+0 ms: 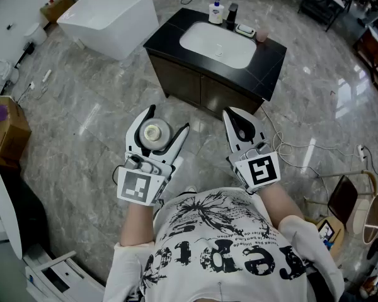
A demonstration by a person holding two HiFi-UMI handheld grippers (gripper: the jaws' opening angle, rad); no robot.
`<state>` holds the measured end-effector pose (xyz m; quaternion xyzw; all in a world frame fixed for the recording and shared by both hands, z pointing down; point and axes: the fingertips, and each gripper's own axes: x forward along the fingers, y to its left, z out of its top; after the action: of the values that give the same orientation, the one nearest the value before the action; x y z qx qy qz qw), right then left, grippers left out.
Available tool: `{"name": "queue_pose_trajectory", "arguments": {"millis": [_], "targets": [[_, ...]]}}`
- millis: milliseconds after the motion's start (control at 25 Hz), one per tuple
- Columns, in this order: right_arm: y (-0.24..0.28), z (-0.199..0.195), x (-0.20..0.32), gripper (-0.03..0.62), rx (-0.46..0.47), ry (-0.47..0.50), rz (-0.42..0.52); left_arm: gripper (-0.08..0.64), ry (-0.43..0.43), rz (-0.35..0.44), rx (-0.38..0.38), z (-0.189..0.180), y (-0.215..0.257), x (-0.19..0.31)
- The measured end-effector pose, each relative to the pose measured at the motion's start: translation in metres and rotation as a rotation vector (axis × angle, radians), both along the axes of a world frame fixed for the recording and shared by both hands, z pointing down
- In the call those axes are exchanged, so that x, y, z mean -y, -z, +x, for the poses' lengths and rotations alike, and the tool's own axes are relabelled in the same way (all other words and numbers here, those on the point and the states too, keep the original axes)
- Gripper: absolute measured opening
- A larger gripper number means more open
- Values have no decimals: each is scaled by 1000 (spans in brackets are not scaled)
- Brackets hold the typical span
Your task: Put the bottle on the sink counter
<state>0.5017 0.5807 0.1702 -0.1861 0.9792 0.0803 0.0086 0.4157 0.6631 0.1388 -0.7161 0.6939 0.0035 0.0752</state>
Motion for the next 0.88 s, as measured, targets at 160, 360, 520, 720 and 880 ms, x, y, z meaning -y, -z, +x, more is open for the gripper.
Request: {"name": "queue_pose_trajectory", "arguments": {"millis": [160,360,520,720,880], "targets": [[0,-15,-1,12,1,-5,1,347,-14,1,-5,-12,1,0],[-2,-38,-3,12,-2,-27,-1,347,-31,3,-8,-36,-2,-2],[-4,-58,-5,14,24,-66,-16,347,-48,5,-11,-59,-7,-6],[-12,-81,-3,15,42,-110,-51,347,-66,3,-27,-88,-16,-8],[-21,-107,7,15,13,-99,-55,347,-64,-14,-43,-112,-26,6]]}}
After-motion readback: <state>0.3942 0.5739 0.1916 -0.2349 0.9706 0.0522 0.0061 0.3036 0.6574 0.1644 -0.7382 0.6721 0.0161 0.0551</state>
